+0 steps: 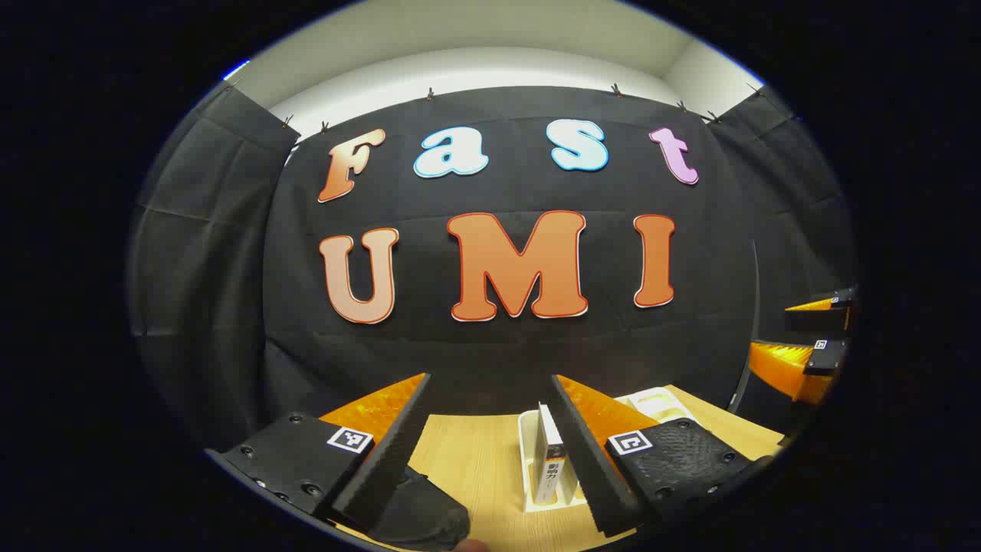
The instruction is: Open the schoolbag, grab two books from the bookshelf and put them into the schoolbag.
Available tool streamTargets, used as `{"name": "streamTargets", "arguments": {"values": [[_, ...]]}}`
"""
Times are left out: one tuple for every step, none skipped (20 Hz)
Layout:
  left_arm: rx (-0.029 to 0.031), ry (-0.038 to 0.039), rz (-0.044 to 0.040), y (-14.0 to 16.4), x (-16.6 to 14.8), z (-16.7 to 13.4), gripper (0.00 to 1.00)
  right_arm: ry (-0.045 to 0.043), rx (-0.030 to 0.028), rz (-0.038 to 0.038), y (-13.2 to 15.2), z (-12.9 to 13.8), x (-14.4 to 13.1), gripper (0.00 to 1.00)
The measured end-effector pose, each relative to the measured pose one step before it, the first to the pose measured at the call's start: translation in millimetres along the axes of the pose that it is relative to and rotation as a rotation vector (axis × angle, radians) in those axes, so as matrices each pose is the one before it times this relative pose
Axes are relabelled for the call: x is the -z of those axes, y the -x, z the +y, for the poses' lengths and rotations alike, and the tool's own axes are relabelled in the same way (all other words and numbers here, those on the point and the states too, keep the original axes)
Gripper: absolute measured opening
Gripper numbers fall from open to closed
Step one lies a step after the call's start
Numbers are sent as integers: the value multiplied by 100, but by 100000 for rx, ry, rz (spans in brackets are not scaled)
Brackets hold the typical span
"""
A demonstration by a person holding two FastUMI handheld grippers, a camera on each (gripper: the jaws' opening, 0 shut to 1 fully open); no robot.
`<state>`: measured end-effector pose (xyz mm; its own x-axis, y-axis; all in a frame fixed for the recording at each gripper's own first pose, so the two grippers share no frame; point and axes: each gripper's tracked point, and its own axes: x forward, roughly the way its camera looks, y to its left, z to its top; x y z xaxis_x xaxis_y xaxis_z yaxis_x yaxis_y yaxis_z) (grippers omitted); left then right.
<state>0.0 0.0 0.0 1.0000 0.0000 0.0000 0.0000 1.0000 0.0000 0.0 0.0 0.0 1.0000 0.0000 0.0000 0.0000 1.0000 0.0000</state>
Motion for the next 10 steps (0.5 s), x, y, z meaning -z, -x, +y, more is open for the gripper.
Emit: {"name": "streamTargets", "arguments": {"values": [[-1925,-357,639,-20,37,-191,96,15,-1820,936,-264,308,696,99],[-882,276,206,-63,383,-132,95,745,-1135,-534,-153,141,225,99],[-866,198,497,72,96,-398,96,-235,-1468,-1134,-110,60,-33,99],[-769,-110,-415,-8,177,-184,96,-279,-1535,-1575,-140,239,-126,99],[-944,-320,99,46,15,-131,96,-636,-1316,-208,-424,162,193,99],[-1235,121,-145,106,149,224,95,-395,-2179,1048,-234,409,452,99],[-658,641,342,39,28,52,96,-12,-906,923,-195,8,480,99],[-395,275,26,76,212,-83,96,-163,-1226,10,-154,175,172,99],[-434,-51,233,31,49,97,96,440,139,-137,-237,-84,-124,99],[-85,150,28,-64,223,139,96,243,210,129,-96,-36,27,99]]}}
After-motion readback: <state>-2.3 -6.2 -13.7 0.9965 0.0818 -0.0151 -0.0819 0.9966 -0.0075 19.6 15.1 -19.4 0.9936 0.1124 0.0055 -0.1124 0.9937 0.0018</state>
